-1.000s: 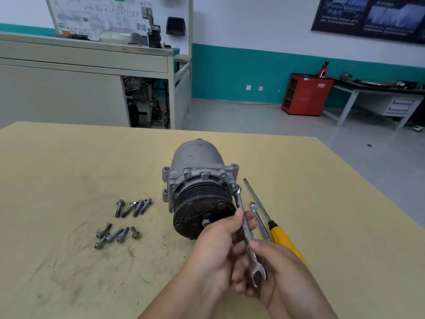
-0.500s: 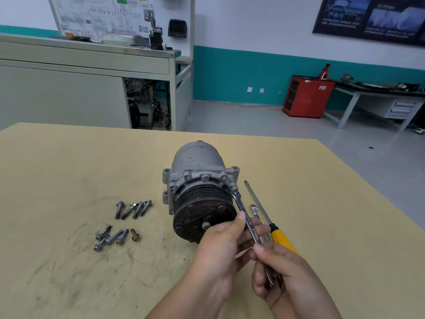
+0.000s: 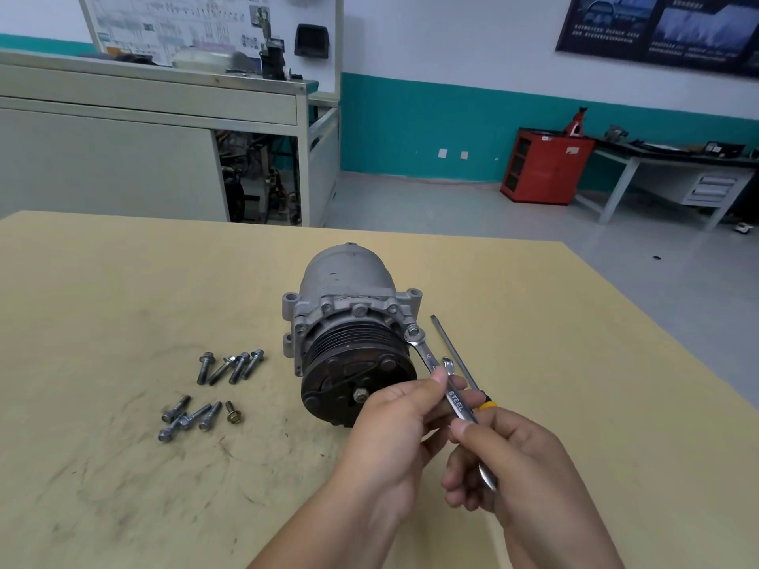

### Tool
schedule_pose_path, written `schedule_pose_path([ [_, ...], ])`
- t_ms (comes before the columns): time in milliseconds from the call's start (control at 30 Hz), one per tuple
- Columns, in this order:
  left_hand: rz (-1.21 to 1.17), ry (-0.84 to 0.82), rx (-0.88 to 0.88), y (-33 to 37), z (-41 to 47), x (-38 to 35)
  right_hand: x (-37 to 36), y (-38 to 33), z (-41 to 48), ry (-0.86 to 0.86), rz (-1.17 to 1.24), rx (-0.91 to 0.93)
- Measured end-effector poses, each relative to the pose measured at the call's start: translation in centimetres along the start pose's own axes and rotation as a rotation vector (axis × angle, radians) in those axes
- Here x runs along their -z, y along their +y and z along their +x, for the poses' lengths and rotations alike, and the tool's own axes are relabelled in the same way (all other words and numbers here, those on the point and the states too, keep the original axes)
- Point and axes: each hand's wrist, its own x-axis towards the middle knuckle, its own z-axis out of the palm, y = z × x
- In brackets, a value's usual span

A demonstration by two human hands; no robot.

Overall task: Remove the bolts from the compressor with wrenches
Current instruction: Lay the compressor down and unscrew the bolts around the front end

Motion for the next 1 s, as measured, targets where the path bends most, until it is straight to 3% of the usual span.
schedule_pose_path([
  [200,-0.066,-0.051,0.066,0.5,0.1,-0.3,0.4,-0.9,0.3,-0.248,0.525,-0.268],
  [300,-0.118,-0.055,0.132,0.7,0.2,-0.6,0.4,-1.2,0.3,-0.389,0.727,-0.292],
  [400,-0.168,-0.065,0.279,0.8,0.0,-1.2,-0.2,-1.3,0.2,-0.41,0.869,-0.281],
  [567,-0.161,-0.023,0.068,0.4,0.3,-1.1,0.0,-1.9,-0.2,-0.487,0.863,-0.285],
  [1000,-0.086,-0.034,0.078,0.5,-0.5,-0.8,0.3,-2.2,-0.8,-0.452,0.811,-0.335],
])
